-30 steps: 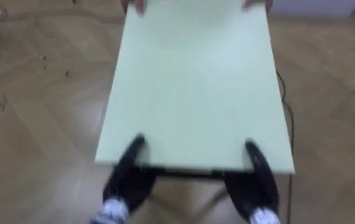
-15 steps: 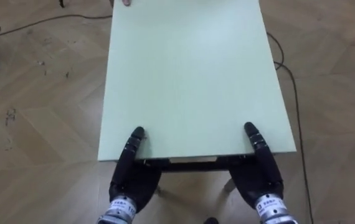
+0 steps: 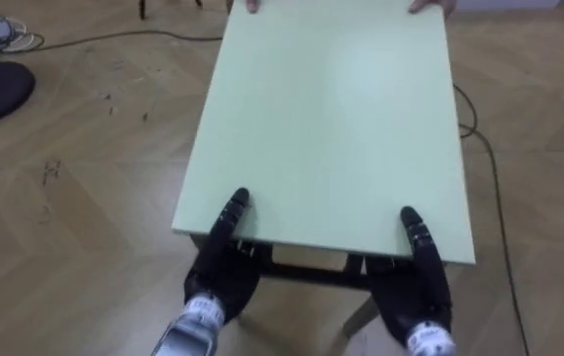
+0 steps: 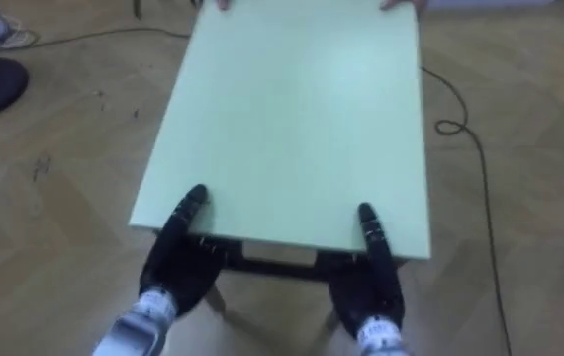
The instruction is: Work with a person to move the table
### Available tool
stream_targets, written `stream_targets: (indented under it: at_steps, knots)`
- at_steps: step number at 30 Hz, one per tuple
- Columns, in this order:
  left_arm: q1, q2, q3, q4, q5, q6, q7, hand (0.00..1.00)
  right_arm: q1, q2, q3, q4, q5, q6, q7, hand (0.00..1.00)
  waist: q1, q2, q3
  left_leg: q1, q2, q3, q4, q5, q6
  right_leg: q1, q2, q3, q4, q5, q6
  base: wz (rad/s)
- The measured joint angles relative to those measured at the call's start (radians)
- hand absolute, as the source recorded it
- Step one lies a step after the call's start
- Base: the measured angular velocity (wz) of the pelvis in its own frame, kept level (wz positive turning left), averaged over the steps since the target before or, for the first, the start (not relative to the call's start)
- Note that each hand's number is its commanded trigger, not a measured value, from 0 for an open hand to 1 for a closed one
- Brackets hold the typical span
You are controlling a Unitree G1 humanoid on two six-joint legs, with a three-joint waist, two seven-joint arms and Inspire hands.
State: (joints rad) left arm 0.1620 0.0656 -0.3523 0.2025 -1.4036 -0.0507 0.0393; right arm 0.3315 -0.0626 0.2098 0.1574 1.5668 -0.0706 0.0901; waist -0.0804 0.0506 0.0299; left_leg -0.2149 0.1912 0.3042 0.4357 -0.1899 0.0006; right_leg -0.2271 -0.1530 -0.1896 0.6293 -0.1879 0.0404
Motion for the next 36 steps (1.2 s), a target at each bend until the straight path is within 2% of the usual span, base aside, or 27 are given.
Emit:
stream_targets:
  at_steps: [1, 2, 3, 5, 7, 8, 9, 10, 18, 21, 24, 25, 26, 27, 28, 29, 30, 31, 32, 35, 36]
  knots:
    - [-0.001, 0.005, -0.008, -0.018, 0.0, -0.017, 0.0, 1.0, -0.004, 0.0, 0.003, 0.0, 0.007, -0.008, 0.018, 1.0, 0.001, -0.007, -0.0049, 0.004, -0.025, -0.008, -0.089, 0.069, -0.007, 0.076, 0.033, 0.006, -0.1, -0.002, 0.012, 0.25]
    - [0.0, 0.012, -0.003, -0.026, -0.005, -0.025, -0.002, 1.0, -0.015, -0.004, 0.009, 0.0, 0.008, -0.017, 0.025, 1.0, 0.018, -0.026, -0.015, -0.003, -0.059, -0.006, -0.139, 0.115, -0.011, 0.149, 0.051, 0.014, -0.248, -0.011, 0.015, -0.09]
    - [-0.001, 0.015, 0.003, -0.029, -0.009, -0.025, -0.004, 1.0, -0.028, -0.011, 0.017, -0.001, 0.008, -0.021, 0.025, 1.0, 0.032, -0.028, -0.0137, -0.003, -0.069, -0.016, -0.157, 0.126, -0.016, 0.163, 0.053, 0.009, -0.302, -0.01, 0.014, -0.23]
    - [0.01, 0.02, -0.006, -0.03, -0.026, -0.024, -0.006, 1.0, -0.029, -0.031, 0.04, 0.0, 0.008, -0.038, 0.021, 1.0, 0.026, -0.027, -0.0146, 0.028, -0.09, -0.056, -0.223, 0.168, -0.031, 0.226, 0.06, -0.044, -0.394, -0.007, 0.007, 0.23]
    - [0.026, 0.02, -0.013, -0.03, -0.027, -0.024, -0.005, 1.0, -0.014, -0.037, 0.046, 0.0, 0.008, -0.04, 0.02, 1.0, 0.03, -0.037, -0.0115, 0.058, -0.088, -0.062, -0.252, 0.181, -0.04, 0.249, 0.067, -0.071, -0.408, -0.008, 0.004, 0.29]
    - [0.032, 0.022, -0.013, -0.03, -0.03, -0.024, -0.006, 1.0, -0.012, -0.04, 0.052, 0.0, 0.006, -0.041, 0.022, 1.0, 0.034, -0.041, -0.011, 0.058, -0.086, -0.062, -0.251, 0.181, -0.042, 0.25, 0.068, -0.088, -0.409, -0.015, -0.008, 0.11]
    - [0.033, 0.023, -0.014, -0.03, -0.034, -0.023, -0.008, 1.0, -0.012, -0.04, 0.052, 0.0, 0.006, -0.042, 0.024, 1.0, 0.036, -0.041, -0.011, 0.055, -0.085, -0.062, -0.251, 0.181, -0.042, 0.251, 0.068, -0.096, -0.409, -0.017, -0.01, 0.09]
    - [0.033, 0.022, -0.014, -0.033, -0.035, -0.022, -0.011, 1.0, -0.013, -0.044, 0.052, 0.0, 0.006, -0.044, 0.031, 1.0, 0.037, -0.041, -0.0112, 0.047, -0.084, -0.062, -0.251, 0.182, -0.044, 0.252, 0.068, -0.113, -0.409, -0.017, -0.01, 0.11]
    - [0.032, 0.028, -0.017, -0.039, -0.033, -0.021, -0.02, 1.0, -0.007, -0.042, 0.058, 0.0, 0.004, -0.062, 0.048, 1.0, 0.05, -0.046, -0.0094, 0.032, -0.091, -0.066, -0.251, 0.18, -0.045, 0.257, 0.068, -0.153, -0.409, -0.017, -0.01, 0.16]
    - [0.032, 0.032, -0.023, -0.043, -0.025, -0.02, -0.02, 1.0, 0.003, -0.036, 0.053, 0.0, 0.006, -0.066, 0.053, 1.0, 0.039, -0.043, -0.0102, 0.024, -0.096, -0.063, -0.247, 0.18, -0.044, 0.272, 0.068, -0.198, -0.409, -0.017, -0.01, 0.39]
    - [0.033, 0.032, -0.024, -0.045, -0.024, -0.02, -0.02, 1.0, 0.002, -0.036, 0.04, 0.0, 0.005, -0.068, 0.055, 1.0, 0.032, -0.042, -0.0103, 0.022, -0.1, -0.061, -0.247, 0.176, -0.038, 0.279, 0.067, -0.211, -0.396, -0.017, -0.01, 0.33]
    - [0.038, 0.029, -0.024, -0.044, -0.024, -0.02, -0.02, 1.0, 0.002, -0.038, 0.036, 0.002, 0.003, -0.062, 0.055, 1.0, 0.033, -0.038, -0.0073, 0.034, -0.097, -0.075, -0.25, 0.175, -0.036, 0.26, 0.062, -0.209, -0.338, -0.018, -0.009, 0.19]
    - [0.048, 0.02, -0.025, -0.044, -0.026, -0.021, -0.02, 1.0, 0.004, -0.038, 0.035, 0.008, 0.002, -0.057, 0.055, 1.0, 0.028, -0.026, 0.0002, 0.049, -0.074, -0.126, -0.247, 0.174, -0.036, 0.21, 0.06, -0.167, -0.234, -0.051, -0.018, 0.1]
    - [0.054, 0.024, -0.021, -0.047, -0.03, -0.024, -0.02, 1.0, 0.004, -0.036, 0.041, 0.008, -0.003, -0.055, 0.055, 1.0, 0.029, -0.02, 0.0044, 0.048, -0.072, -0.156, -0.24, 0.173, -0.038, 0.19, 0.078, -0.105, -0.264, -0.066, -0.037, -0.07]
    - [0.065, 0.031, -0.002, -0.064, -0.043, -0.024, -0.028, 1.0, -0.005, -0.037, 0.049, -0.009, -0.017, -0.046, 0.053, 1.0, 0.037, -0.048, -0.0021, 0.024, -0.09, -0.168, -0.222, 0.162, -0.042, 0.138, 0.088, -0.031, -0.38, -0.01, -0.059, 0.05]
    - [0.067, 0.023, 0.003, -0.066, -0.046, -0.02, -0.03, 1.0, -0.007, -0.046, 0.044, -0.019, -0.029, -0.046, 0.052, 1.0, 0.029, -0.023, 0.0049, 0.009, -0.087, -0.168, -0.203, 0.133, -0.043, 0.135, 0.083, -0.053, -0.351, -0.008, -0.065, 0.2]
    - [0.069, 0.017, 0.0, -0.067, -0.045, -0.008, -0.03, 1.0, -0.007, -0.051, 0.035, -0.022, -0.036, -0.052, 0.052, 1.0, 0.033, -0.014, 0.0032, 0.003, -0.083, -0.145, -0.179, 0.115, -0.041, 0.134, 0.08, -0.076, -0.352, -0.013, -0.065, 0.28]
    - [0.077, 0.015, -0.003, -0.072, -0.046, -0.007, -0.032, 1.0, -0.009, -0.058, 0.046, -0.022, -0.033, -0.051, 0.052, 1.0, 0.044, -0.014, 0.0031, 0.014, -0.083, -0.118, -0.165, 0.096, -0.042, 0.141, 0.079, -0.089, -0.352, -0.013, -0.065, 0.13]
    - [0.078, 0.013, -0.003, -0.072, -0.046, -0.008, -0.031, 1.0, -0.009, -0.059, 0.047, -0.022, -0.033, -0.051, 0.052, 1.0, 0.048, -0.014, 0.0031, 0.018, -0.083, -0.108, -0.167, 0.091, -0.044, 0.144, 0.08, -0.093, -0.351, -0.013, -0.064, 0.08]
    - [0.08, 0.02, -0.003, -0.072, -0.054, -0.014, -0.031, 1.0, -0.014, -0.063, 0.062, -0.022, -0.035, -0.061, 0.052, 1.0, 0.07, -0.02, 0.0037, 0.019, -0.091, -0.102, -0.167, 0.091, -0.044, 0.147, 0.075, -0.118, -0.343, -0.018, -0.055, 0.12]
    - [0.083, 0.021, -0.004, -0.072, -0.056, -0.015, -0.031, 1.0, -0.016, -0.065, 0.063, -0.022, -0.037, -0.061, 0.052, 1.0, 0.07, -0.019, 0.0038, 0.02, -0.101, -0.102, -0.164, 0.087, -0.037, 0.15, 0.064, -0.125, -0.331, -0.025, -0.045, 0.29]
